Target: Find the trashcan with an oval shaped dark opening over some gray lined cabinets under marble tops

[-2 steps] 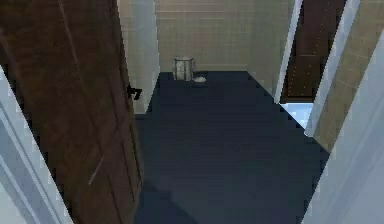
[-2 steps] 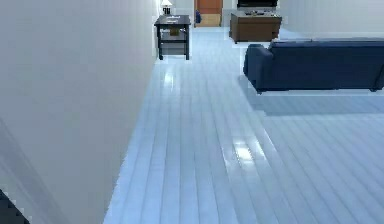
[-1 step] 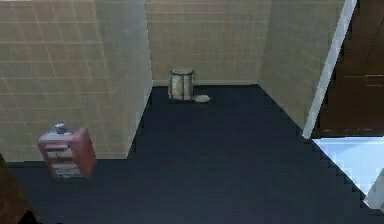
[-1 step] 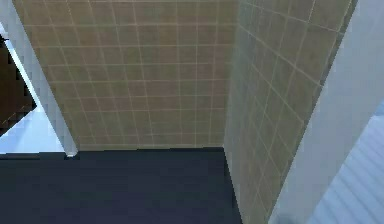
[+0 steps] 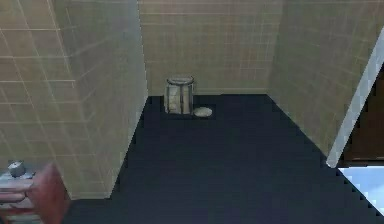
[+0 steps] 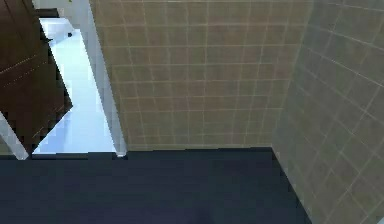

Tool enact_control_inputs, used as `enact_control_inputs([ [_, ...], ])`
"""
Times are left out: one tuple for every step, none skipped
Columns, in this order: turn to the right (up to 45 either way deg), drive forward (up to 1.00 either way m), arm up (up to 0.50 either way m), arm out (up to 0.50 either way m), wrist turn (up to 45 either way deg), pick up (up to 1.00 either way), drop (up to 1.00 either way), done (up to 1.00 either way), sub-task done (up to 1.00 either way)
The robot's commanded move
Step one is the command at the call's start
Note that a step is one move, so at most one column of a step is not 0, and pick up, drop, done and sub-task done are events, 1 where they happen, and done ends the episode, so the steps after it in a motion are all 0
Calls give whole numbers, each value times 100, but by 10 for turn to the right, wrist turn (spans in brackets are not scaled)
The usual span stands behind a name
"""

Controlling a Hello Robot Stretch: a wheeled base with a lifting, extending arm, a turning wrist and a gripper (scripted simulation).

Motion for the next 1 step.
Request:
enact_control_inputs([
  [270,0,0,0,0,0,0,0,0],
])
